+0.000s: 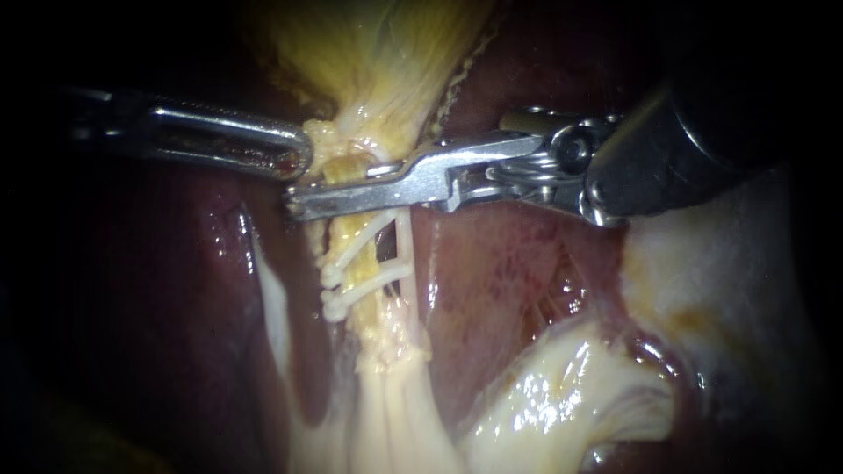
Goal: Clipping third clip left tube
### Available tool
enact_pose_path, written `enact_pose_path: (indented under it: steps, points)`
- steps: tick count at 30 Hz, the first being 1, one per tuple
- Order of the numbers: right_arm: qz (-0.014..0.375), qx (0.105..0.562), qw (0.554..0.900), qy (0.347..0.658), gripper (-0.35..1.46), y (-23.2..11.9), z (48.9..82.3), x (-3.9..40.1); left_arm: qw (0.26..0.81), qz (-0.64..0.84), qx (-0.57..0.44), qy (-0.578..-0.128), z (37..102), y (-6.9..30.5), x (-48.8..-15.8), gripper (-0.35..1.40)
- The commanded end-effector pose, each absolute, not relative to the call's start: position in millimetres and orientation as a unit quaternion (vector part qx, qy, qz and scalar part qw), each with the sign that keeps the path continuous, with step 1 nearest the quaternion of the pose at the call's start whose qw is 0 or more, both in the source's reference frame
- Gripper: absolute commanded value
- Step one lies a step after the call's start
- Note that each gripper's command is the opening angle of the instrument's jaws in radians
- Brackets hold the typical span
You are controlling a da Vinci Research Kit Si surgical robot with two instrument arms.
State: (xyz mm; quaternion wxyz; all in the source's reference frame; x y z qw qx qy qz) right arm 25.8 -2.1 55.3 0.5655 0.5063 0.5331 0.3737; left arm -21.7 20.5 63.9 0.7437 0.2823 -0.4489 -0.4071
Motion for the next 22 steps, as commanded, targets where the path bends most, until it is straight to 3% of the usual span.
enact_pose_path:
  steps: [1, 22]
  points:
    - [0.375, 0.508, 0.565, 0.532, -0.35, -2.1, 55.3, 25.7, 0.744, -0.407, 0.282, -0.449, 63.9, 20.5, -21.7, -0.35]
    - [0.380, 0.502, 0.565, 0.533, -0.35, -2.7, 55.2, 25.6, 0.745, -0.407, 0.282, -0.446, 64.0, 20.6, -21.7, -0.35]
